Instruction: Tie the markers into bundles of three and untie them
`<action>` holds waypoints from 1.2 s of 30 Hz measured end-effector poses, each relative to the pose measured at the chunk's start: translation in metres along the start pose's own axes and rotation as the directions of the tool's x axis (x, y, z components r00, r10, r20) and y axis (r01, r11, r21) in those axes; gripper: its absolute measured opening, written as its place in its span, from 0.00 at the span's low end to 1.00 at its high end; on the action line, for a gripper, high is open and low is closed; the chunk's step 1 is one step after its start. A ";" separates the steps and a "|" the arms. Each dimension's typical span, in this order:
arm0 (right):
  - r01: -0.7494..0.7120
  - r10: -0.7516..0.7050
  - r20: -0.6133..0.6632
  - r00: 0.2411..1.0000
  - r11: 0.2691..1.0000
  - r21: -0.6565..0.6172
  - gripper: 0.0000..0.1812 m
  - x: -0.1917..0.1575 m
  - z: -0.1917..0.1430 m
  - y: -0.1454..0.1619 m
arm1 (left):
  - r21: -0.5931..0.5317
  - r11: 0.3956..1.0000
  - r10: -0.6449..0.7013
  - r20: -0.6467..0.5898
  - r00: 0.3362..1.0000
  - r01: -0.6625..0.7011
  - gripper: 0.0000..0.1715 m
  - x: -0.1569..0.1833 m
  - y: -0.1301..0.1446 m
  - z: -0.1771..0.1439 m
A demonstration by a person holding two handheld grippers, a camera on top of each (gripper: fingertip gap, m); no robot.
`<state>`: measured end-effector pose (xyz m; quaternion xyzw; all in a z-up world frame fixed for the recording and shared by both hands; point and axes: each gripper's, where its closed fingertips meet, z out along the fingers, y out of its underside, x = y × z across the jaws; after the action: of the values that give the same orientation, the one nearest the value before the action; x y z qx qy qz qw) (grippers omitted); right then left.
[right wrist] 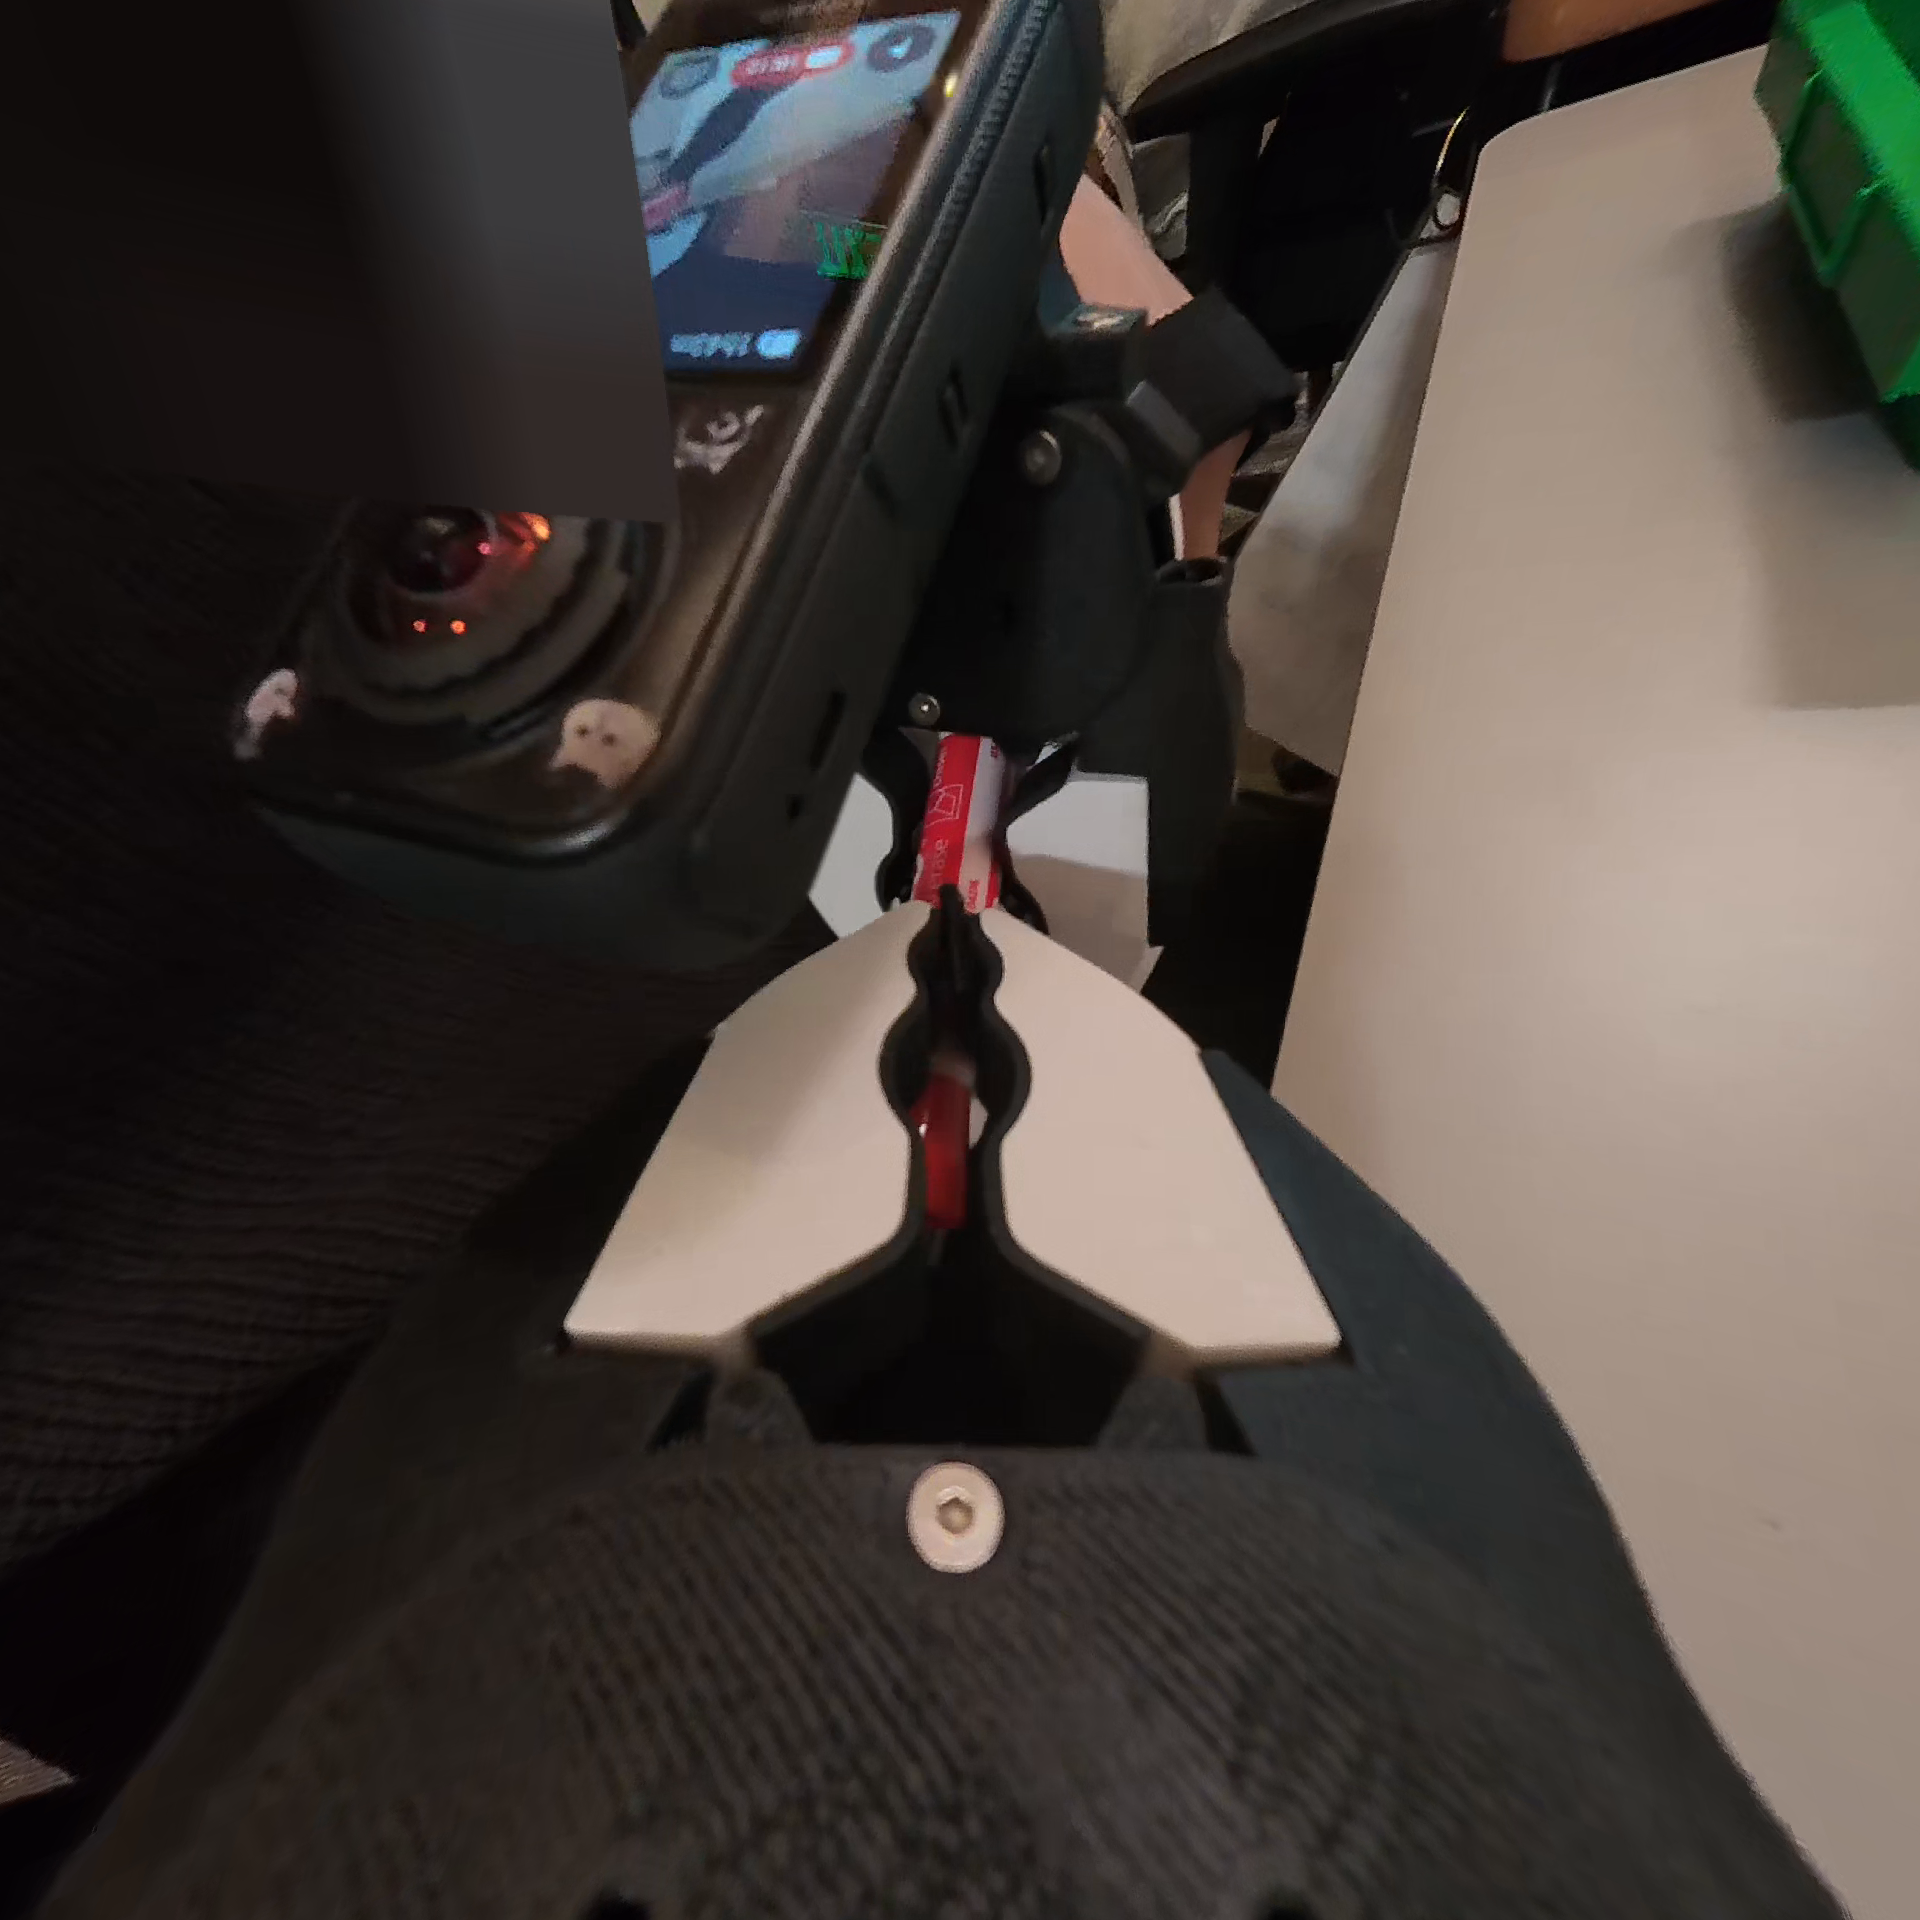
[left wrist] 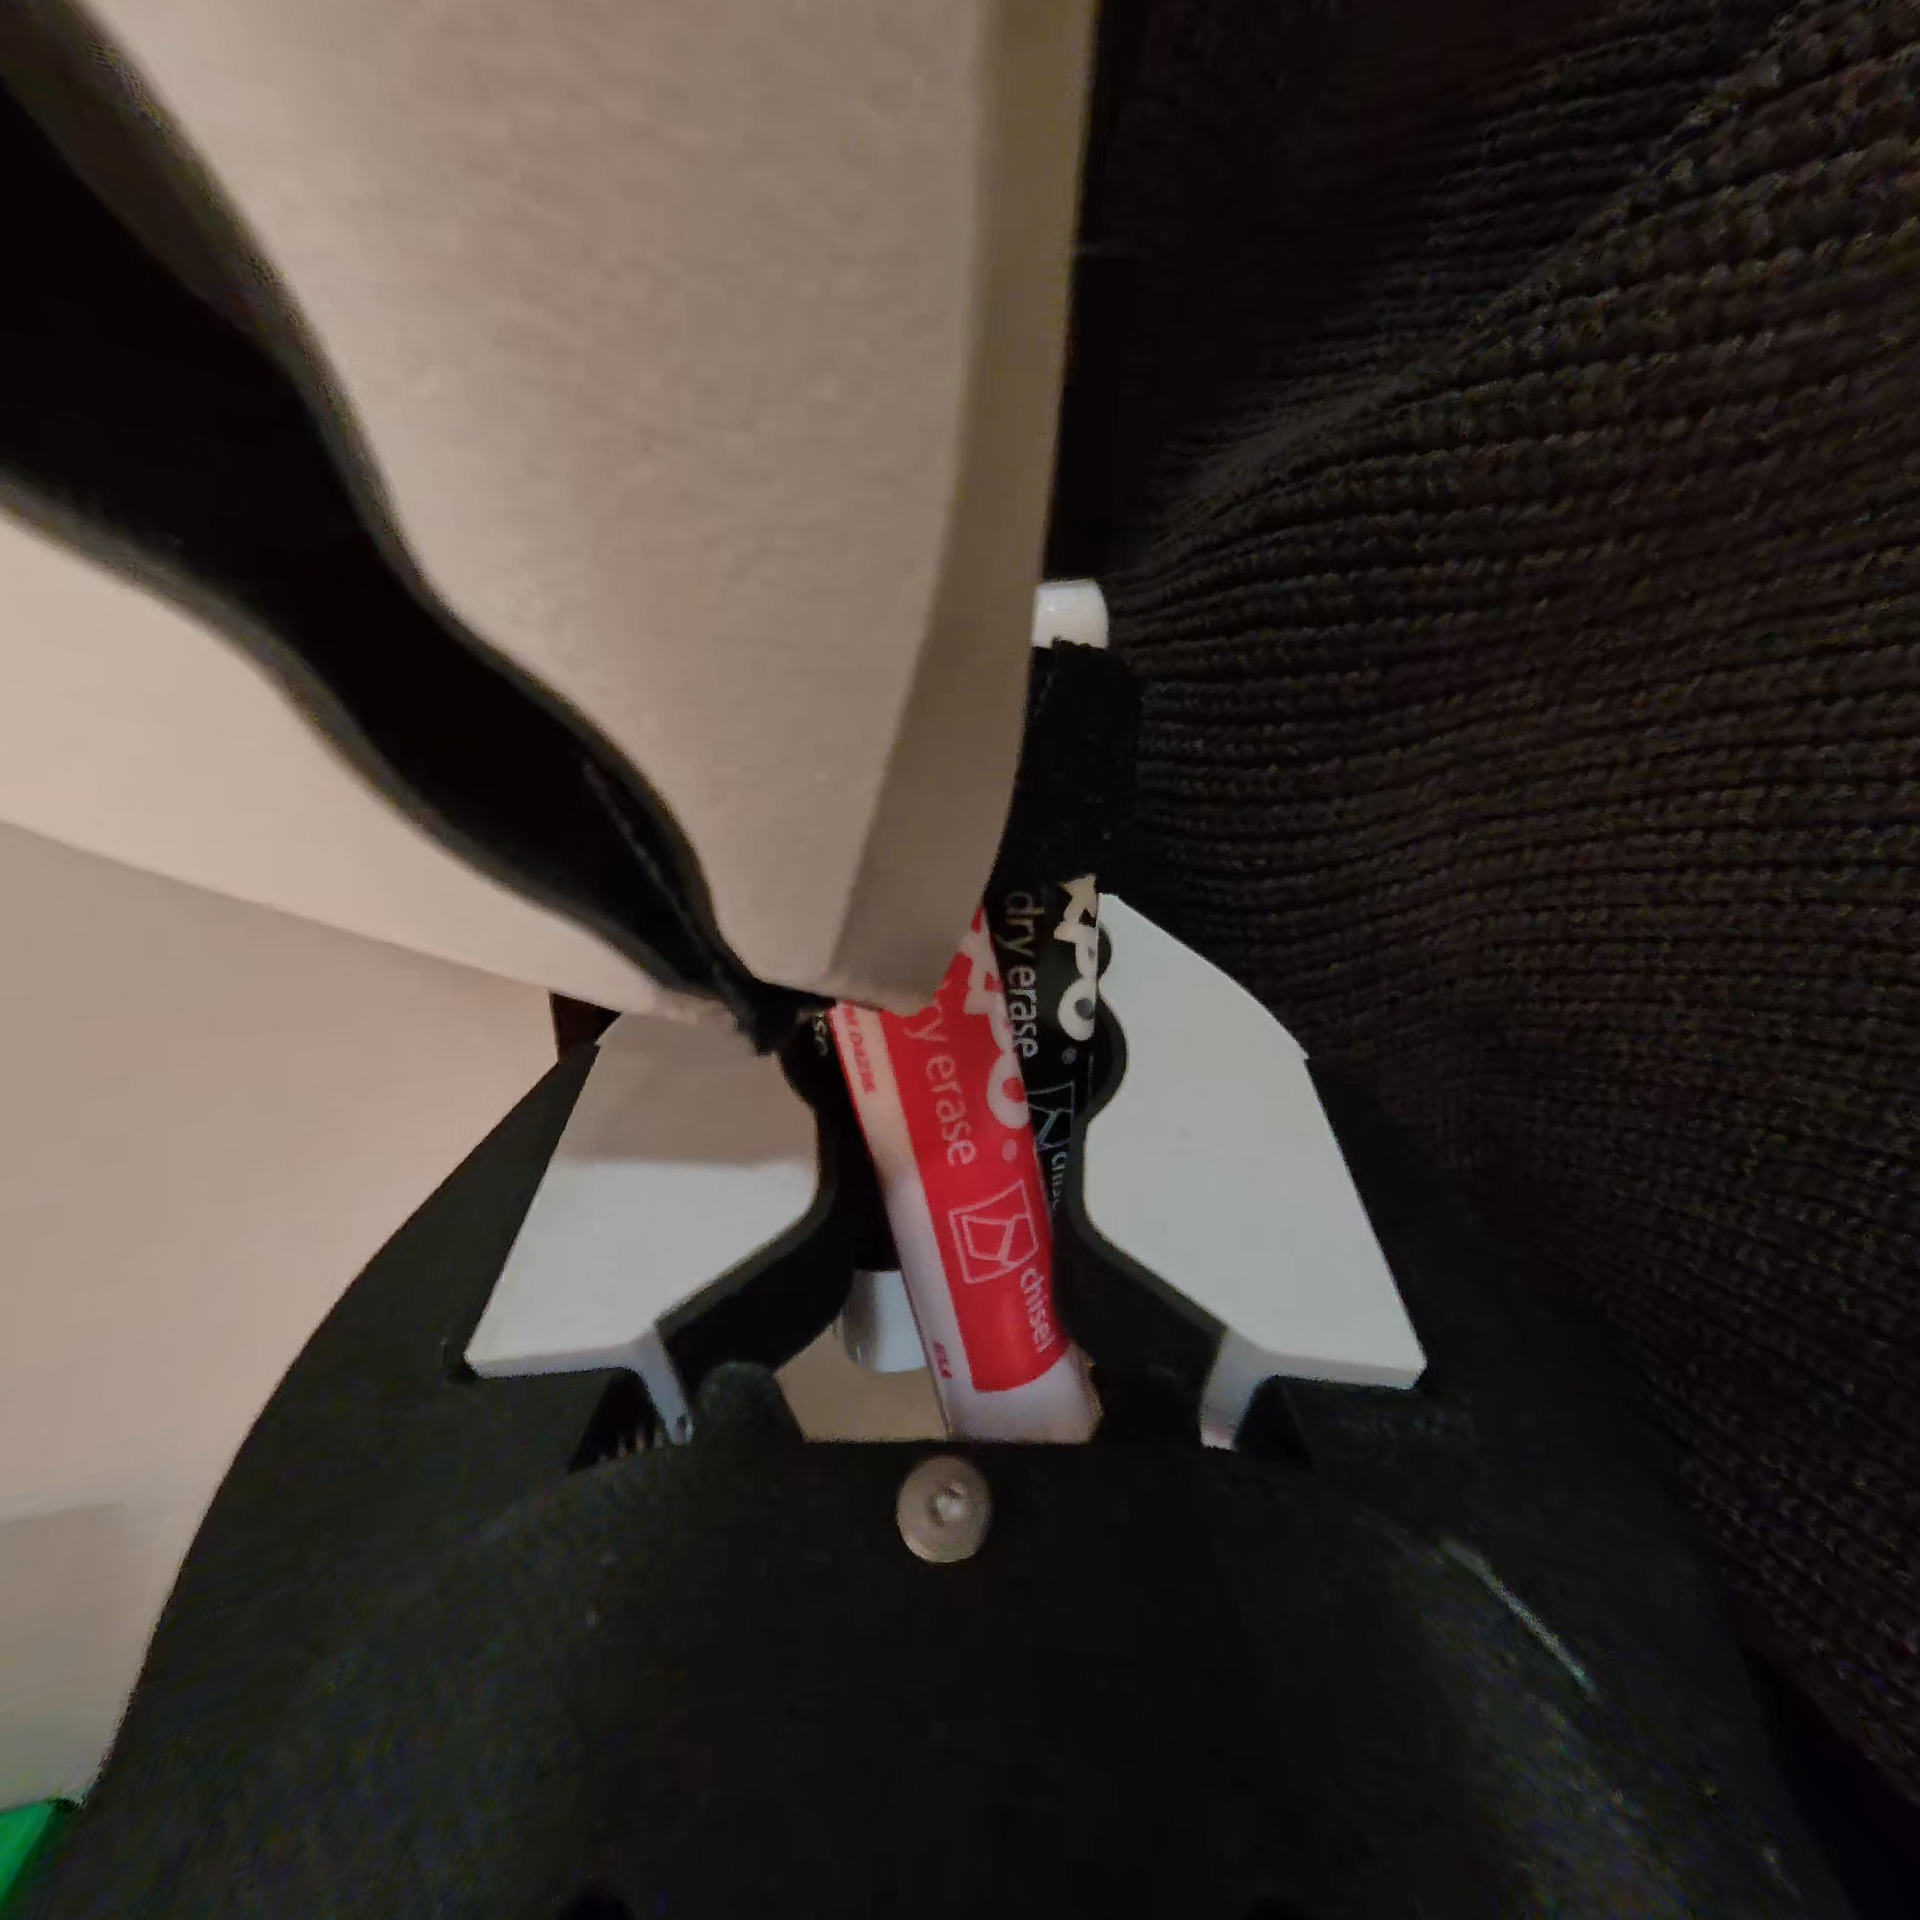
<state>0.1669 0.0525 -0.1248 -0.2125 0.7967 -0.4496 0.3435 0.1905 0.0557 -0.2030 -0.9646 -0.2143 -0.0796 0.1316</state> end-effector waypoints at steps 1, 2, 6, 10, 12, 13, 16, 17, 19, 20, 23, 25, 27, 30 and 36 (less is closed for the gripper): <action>0.010 -0.010 -0.008 1.000 1.000 0.001 0.02 0.000 0.000 0.000 | -0.001 1.000 -0.001 0.001 1.000 0.001 0.26 0.000 0.000 0.000; 0.020 -0.020 -0.013 1.000 1.000 0.001 0.02 0.000 0.000 -0.001 | 0.000 1.000 -0.001 -0.002 1.000 0.001 0.26 0.000 0.000 0.000; 0.015 -0.015 -0.006 1.000 1.000 -0.004 0.02 -0.002 0.000 -0.003 | 0.007 1.000 0.003 -0.007 1.000 -0.003 0.26 0.002 -0.001 -0.001; 0.007 -0.006 -0.054 0.999 1.000 0.019 0.04 0.003 -0.001 -0.004 | 0.009 1.000 -0.007 0.016 1.000 0.007 0.25 -0.005 0.001 -0.002; 0.003 0.000 -0.093 0.996 0.999 0.032 0.19 0.008 -0.006 -0.005 | 0.018 1.000 -0.016 0.017 1.000 0.016 0.25 -0.007 0.001 -0.004; -0.017 0.021 -0.090 0.996 0.999 0.043 0.25 0.009 -0.010 -0.007 | 0.020 1.000 -0.017 0.024 1.000 0.017 0.25 -0.008 0.002 -0.004; -0.051 0.059 -0.082 0.995 0.994 0.098 0.26 0.011 -0.025 -0.014 | 0.031 0.999 -0.017 0.029 0.999 0.016 0.25 -0.011 0.002 -0.006; -0.055 0.064 -0.095 0.993 0.994 0.098 0.25 0.013 -0.030 -0.013 | 0.034 0.999 -0.014 0.035 0.999 0.013 0.25 -0.013 0.002 -0.006; -0.057 0.065 -0.123 0.990 0.996 0.066 0.22 0.016 -0.036 -0.006 | 0.040 0.999 -0.004 0.056 0.998 0.002 0.25 -0.018 0.004 -0.008; -0.056 0.063 -0.141 0.988 0.997 0.048 0.21 0.018 -0.039 -0.002 | 0.040 0.999 0.002 0.069 0.998 -0.005 0.25 -0.022 0.007 -0.008; -0.052 0.056 -0.156 0.986 0.998 0.024 0.21 0.018 -0.037 0.004 | 0.020 0.999 -0.032 0.089 0.996 0.031 0.25 -0.032 0.017 -0.010; -0.039 0.039 -0.178 0.983 0.999 0.007 0.22 0.020 -0.030 0.005 | 0.016 0.999 -0.049 0.089 0.995 0.047 0.25 -0.035 0.022 -0.013; -0.006 -0.005 -0.245 0.969 0.999 -0.041 0.21 0.030 -0.023 0.009 | 0.019 0.998 -0.054 0.091 0.994 0.052 0.25 -0.037 0.025 -0.016; 0.030 -0.047 -0.279 0.959 0.997 -0.064 0.12 0.032 -0.017 0.010 | 0.001 0.998 -0.059 0.108 0.992 0.059 0.26 -0.041 0.032 -0.016; 0.066 -0.088 -0.308 0.947 0.995 -0.081 0.11 0.034 -0.022 0.008 | 0.023 1.000 -0.024 0.139 0.990 0.021 0.26 -0.045 0.028 -0.017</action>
<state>0.1276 0.0475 -0.1357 -0.1818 0.8472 -0.4623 0.1885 0.1604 0.0086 -0.2020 -0.9639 -0.2346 -0.0110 0.1258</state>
